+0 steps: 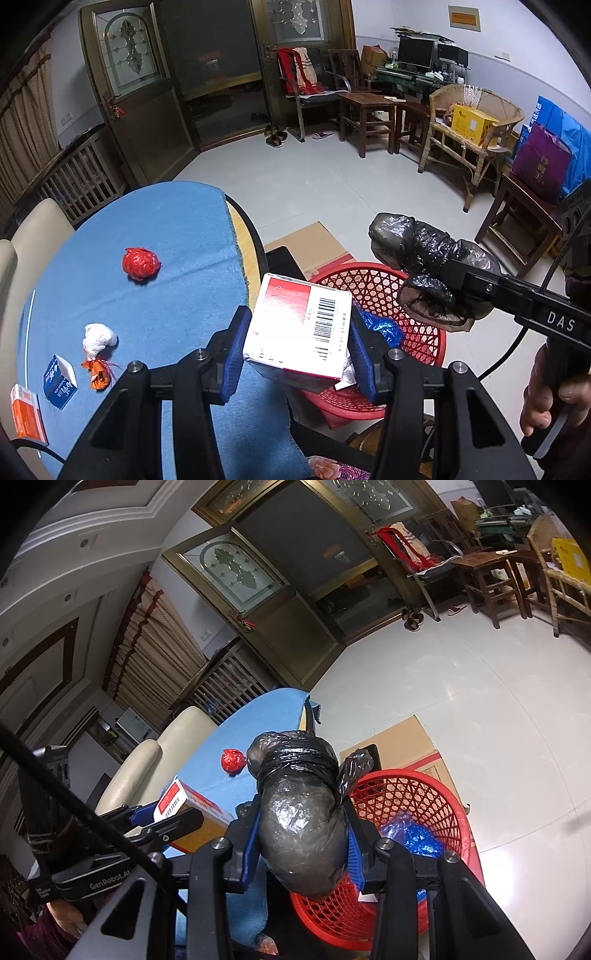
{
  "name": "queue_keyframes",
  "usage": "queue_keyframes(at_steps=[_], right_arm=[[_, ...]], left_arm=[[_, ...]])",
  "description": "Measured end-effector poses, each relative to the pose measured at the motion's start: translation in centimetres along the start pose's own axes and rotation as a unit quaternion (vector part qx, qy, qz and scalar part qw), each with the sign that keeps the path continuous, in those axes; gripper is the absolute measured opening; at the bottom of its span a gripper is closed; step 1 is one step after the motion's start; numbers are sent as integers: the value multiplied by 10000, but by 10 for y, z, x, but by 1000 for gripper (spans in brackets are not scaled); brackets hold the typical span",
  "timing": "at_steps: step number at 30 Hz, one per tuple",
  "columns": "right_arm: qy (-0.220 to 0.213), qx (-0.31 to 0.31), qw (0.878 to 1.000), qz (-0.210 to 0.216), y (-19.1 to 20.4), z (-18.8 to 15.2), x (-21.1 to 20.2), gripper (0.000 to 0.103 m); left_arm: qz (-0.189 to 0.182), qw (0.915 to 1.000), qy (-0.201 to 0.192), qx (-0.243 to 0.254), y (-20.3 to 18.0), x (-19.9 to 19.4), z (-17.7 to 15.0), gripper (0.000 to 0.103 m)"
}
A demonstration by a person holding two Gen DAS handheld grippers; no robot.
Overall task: Collect trash
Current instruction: 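Carry the black bag and red-white box over the red wastebasket, then open both tools over the wastebasket to drop the bag and box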
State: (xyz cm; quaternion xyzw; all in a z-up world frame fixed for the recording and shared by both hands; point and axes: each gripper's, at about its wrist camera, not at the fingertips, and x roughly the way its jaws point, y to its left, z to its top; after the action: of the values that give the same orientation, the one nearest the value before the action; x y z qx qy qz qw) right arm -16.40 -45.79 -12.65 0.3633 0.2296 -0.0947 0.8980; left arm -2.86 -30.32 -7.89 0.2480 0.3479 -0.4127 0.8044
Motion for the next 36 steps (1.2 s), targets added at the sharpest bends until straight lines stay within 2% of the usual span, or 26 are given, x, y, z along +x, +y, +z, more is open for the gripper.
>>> queue_keyframes(at_steps=[25,30,36], right_arm=[[25,222,9995,-202,-17,0,0,43],[39,308,9993,-211,-22,2,-2,43],[77,352,9991,-210,-23,2,-2,43]], left_arm=[[-267,9994,131,194,-23,26,-2,53],[-337,9992,178,109,-17,26,-3,59],[-323,9990,203,-220,5,20,-7,59]])
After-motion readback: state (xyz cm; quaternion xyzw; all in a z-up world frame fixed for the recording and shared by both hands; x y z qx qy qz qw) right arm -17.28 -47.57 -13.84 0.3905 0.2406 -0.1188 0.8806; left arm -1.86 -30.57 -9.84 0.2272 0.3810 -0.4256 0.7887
